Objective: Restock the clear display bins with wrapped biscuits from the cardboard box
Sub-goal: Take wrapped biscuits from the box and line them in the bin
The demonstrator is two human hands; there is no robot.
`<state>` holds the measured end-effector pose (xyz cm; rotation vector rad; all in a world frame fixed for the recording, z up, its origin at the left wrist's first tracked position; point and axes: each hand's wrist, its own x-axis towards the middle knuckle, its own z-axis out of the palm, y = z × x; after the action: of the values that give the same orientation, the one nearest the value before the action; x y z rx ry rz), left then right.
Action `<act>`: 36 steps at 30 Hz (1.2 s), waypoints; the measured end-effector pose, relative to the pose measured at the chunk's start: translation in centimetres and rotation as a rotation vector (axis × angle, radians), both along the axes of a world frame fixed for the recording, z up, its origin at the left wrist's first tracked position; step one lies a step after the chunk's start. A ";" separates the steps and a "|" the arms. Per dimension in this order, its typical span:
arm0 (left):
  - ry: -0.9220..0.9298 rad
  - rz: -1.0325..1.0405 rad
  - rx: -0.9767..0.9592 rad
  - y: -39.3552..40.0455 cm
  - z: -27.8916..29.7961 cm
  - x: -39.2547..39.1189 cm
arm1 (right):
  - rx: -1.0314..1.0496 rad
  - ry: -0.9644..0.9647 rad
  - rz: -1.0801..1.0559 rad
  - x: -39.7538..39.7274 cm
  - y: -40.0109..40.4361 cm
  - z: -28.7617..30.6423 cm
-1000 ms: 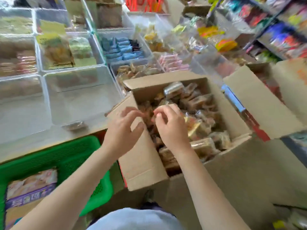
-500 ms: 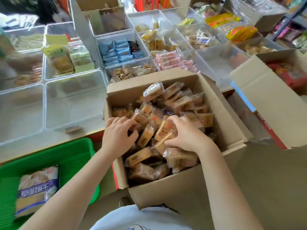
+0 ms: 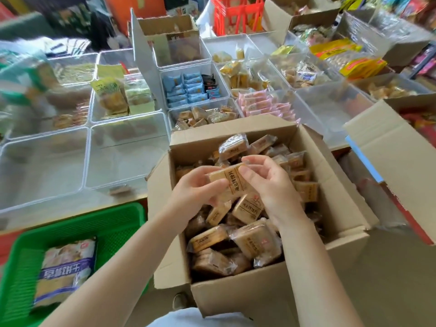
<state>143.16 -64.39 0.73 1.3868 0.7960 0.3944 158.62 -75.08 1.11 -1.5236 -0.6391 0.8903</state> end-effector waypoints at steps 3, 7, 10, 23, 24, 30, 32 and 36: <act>-0.080 0.089 -0.014 1.7 0.7 -1.9 | 0.002 -0.008 0.062 -1.4 0.8 0.4; -0.053 0.014 0.180 4.7 0.8 -6.4 | -0.152 -0.332 0.339 -4.6 2.9 1.3; -0.041 -0.011 0.245 6.9 -0.1 -10.9 | -0.218 -0.618 0.495 -9.3 6.7 1.8; 0.530 0.151 0.411 25.5 -13.5 -35.2 | -0.485 -0.892 0.346 -30.1 28.6 -8.6; 0.581 0.119 0.457 26.6 -14.4 -35.8 | -0.508 -0.880 0.319 -30.5 29.4 -9.4; 0.733 -0.127 0.657 30.8 -18.3 -35.5 | -0.616 -0.948 0.107 -29.3 32.4 -12.3; 0.791 -0.199 0.688 31.8 -19.1 -34.9 | -0.660 -0.977 0.123 -28.1 34.0 -13.0; 0.844 -0.144 0.847 32.2 -20.9 -34.6 | -0.777 -1.014 0.233 -26.7 38.2 -15.2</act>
<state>108.55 -32.24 -20.15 2.4616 1.2684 -0.0146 131.89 -36.85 -14.07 -2.6784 -1.3009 0.4806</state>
